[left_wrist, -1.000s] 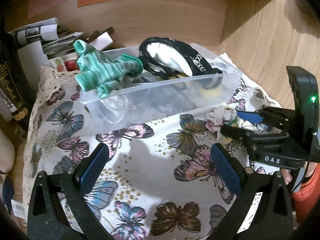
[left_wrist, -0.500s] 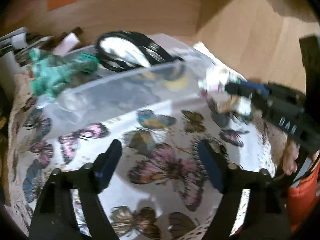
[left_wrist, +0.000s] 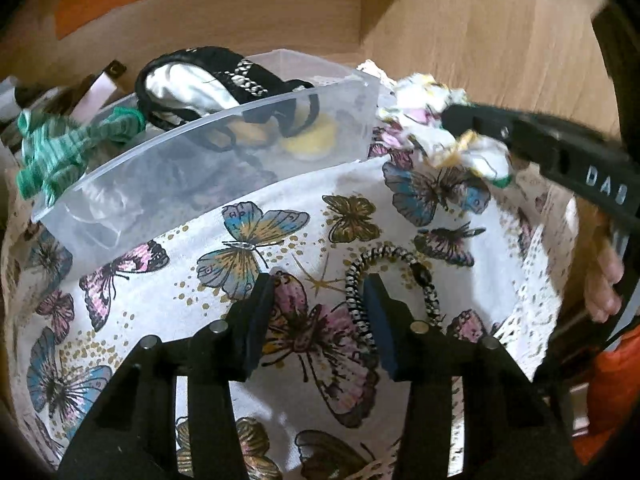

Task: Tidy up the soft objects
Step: 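Grasp the floral scrunchie with the right tool while the left tool grasps a beaded cord, then drop the floral scrunchie into the box with the right tool while the left tool drops the cord in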

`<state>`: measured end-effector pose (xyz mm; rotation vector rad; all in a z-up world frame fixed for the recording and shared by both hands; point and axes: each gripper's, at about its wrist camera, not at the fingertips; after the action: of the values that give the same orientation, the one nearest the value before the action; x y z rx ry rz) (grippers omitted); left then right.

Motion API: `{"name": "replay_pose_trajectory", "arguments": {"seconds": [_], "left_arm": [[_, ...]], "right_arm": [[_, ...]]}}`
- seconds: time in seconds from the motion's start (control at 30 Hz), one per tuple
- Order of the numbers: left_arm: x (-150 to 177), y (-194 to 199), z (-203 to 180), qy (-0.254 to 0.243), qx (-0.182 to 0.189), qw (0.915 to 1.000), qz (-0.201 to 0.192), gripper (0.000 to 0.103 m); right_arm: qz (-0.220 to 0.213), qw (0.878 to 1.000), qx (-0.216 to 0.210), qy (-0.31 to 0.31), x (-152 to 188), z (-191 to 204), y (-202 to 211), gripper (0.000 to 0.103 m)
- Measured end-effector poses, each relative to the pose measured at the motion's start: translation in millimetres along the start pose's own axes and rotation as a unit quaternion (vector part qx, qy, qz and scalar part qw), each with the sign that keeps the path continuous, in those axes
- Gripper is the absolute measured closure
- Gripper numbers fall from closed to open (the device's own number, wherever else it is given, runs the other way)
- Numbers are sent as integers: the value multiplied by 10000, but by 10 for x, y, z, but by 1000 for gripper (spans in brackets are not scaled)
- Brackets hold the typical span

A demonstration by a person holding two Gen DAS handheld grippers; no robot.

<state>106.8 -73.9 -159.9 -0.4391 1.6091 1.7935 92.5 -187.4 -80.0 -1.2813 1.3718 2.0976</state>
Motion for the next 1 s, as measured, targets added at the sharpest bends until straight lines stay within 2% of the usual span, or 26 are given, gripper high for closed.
{"name": "replay_pose_trajectory", "arguments": {"seconds": [0.13,0.23,0.3,0.33,0.43,0.67,1.0], "left_arm": [[15,10,-101,-205,-157,9996,-94,59],[15,15,-92,-182,-289,9994,-111,78],[32,1,17,-28,-230,9997,-52,94],[36,1,85,85,-159,9998,-16,96],[43,21,259,336,-7,9994,24,97],[24,217,463,524,-324,9978,-246,97],[-432,584,936,897,-686,9891,-942,97]], "right_arm": [[-25,10000,-43,-18,2,15,3,92],[-53,10000,-50,28,2,31,37,92],[-67,10000,-34,43,-4,38,53,92],[-78,10000,-29,43,-6,34,63,92],[-126,9999,-29,24,-25,19,87,92],[-227,9997,-94,7,-93,41,73,92],[-604,9976,-147,302,-477,143,63,92]]}}
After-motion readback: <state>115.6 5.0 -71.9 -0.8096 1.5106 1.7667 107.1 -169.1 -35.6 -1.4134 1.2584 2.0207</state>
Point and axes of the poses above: each gripper's, at about its wrist camera, not at the fingertips, and y roughly against the way its jaws point, z to its left, x to its underside, and after that the axes turned 14 degrees about -x, right-handed
